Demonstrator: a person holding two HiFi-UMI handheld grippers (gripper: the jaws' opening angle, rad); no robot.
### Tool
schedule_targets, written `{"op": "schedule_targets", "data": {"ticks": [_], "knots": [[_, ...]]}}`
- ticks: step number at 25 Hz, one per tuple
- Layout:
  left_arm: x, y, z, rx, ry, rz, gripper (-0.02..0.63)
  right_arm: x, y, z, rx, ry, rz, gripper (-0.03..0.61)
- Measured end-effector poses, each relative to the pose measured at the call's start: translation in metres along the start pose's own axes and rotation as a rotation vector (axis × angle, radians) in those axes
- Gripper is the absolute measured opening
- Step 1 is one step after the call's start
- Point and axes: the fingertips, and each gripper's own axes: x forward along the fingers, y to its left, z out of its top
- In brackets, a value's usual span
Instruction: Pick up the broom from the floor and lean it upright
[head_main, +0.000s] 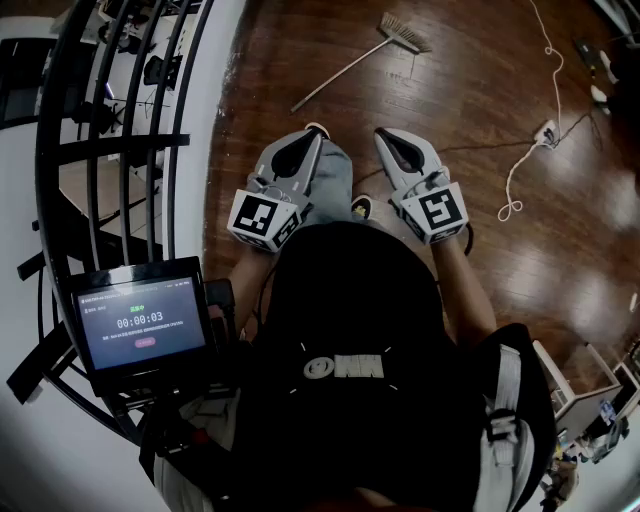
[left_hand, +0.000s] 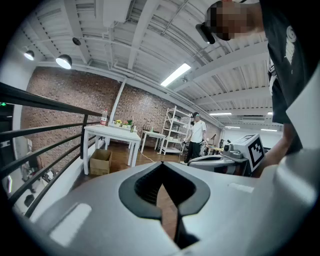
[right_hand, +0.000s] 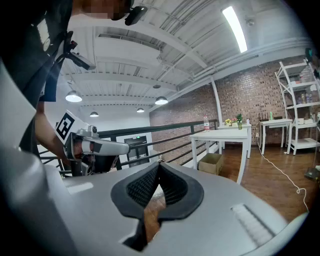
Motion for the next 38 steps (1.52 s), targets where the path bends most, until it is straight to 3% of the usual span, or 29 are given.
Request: {"op": "schedule_targets", "data": {"ticks": [3, 9, 13, 27, 33, 38], "knots": [[0.01, 0.015, 0.003, -0.034, -0.006, 0.01, 0.017, 0.029, -0.013, -0.002, -0.031, 0.046, 0.038, 0.004], [0.084, 0.134, 0.03, -0.112, 0.022, 0.041, 0.017, 0.136, -0.074, 0.022, -0.048, 0.148, 0.101, 0.005], [0.087, 0.178, 0.044, -0.131, 0.001, 0.074, 0.017, 0.178, -0.073, 0.034, -0.083, 0.189, 0.147, 0.003], [0.11, 0.245, 0.041, -0.247, 0.004, 0.126, 0.017, 0.265, -0.103, 0.037, -0.391, 0.419, 0.323, 0.005], [0.125, 0.27, 0.01, -0.341, -0.005, 0.254, 0.017, 0.309, -0.135, -0.027, -0.579, 0.577, 0.513, 0.005], [0.147, 0.302, -0.033, -0.311, 0.054, 0.324, 0.017, 0.374, -0.179, -0.14, -0.712, 0.678, 0.632, 0.006]]}}
